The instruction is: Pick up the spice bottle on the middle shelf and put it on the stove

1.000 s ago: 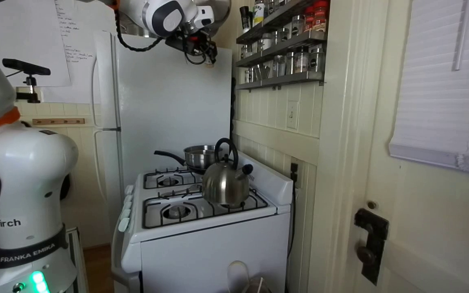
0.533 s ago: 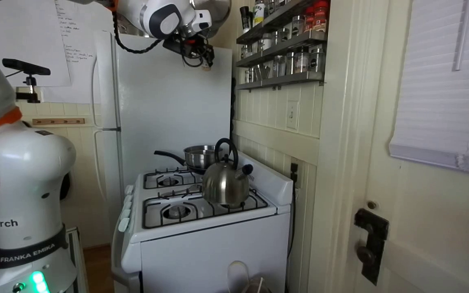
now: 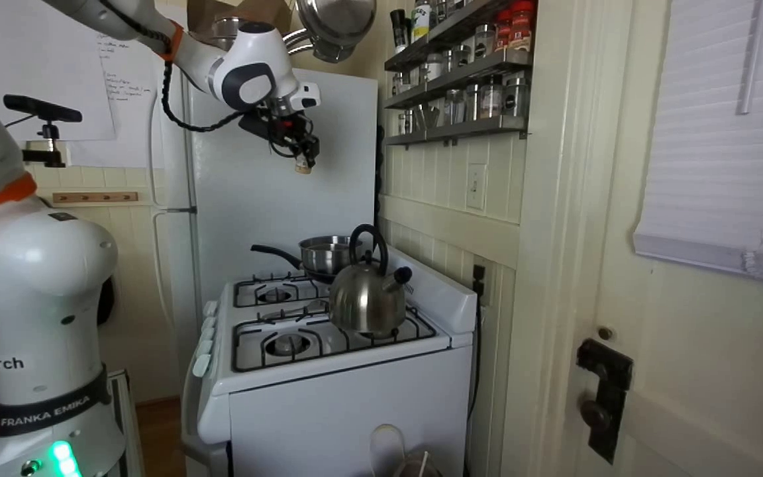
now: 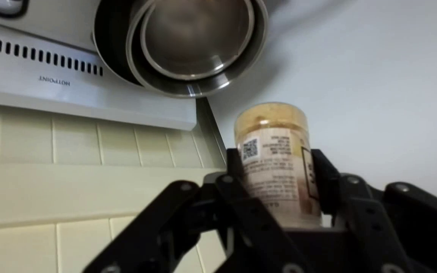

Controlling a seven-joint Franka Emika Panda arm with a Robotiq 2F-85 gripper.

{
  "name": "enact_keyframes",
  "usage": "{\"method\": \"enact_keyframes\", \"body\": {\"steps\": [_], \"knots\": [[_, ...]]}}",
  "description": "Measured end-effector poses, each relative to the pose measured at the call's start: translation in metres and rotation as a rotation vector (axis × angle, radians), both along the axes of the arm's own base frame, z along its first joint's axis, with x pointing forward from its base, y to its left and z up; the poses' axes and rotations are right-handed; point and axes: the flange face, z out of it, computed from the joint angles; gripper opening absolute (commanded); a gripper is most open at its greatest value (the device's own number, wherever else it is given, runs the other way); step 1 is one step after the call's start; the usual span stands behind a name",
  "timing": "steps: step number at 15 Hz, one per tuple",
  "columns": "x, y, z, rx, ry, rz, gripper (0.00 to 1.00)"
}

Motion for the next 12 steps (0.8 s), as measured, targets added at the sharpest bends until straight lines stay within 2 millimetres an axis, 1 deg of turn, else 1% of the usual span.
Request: {"method": "enact_keyframes", "body": {"steps": [2, 4, 6, 8, 9, 12], "knots": [[-0.003, -0.003, -0.020, -0.018, 0.030, 0.006, 0.22], [-0.006, -0.007, -0.033, -0.028, 0.046, 0.012, 0.22], [-0.008, -0.011, -0.037, -0.038, 0.048, 0.021, 0.22], [-0.008, -0.014, -0.038, -0.046, 0.044, 0.040, 0.22], [-0.008, -0.015, -0.038, -0.051, 0.038, 0.052, 0.47], [-0.008, -0.018, -0.038, -0.063, 0.038, 0.076, 0.47]]}}
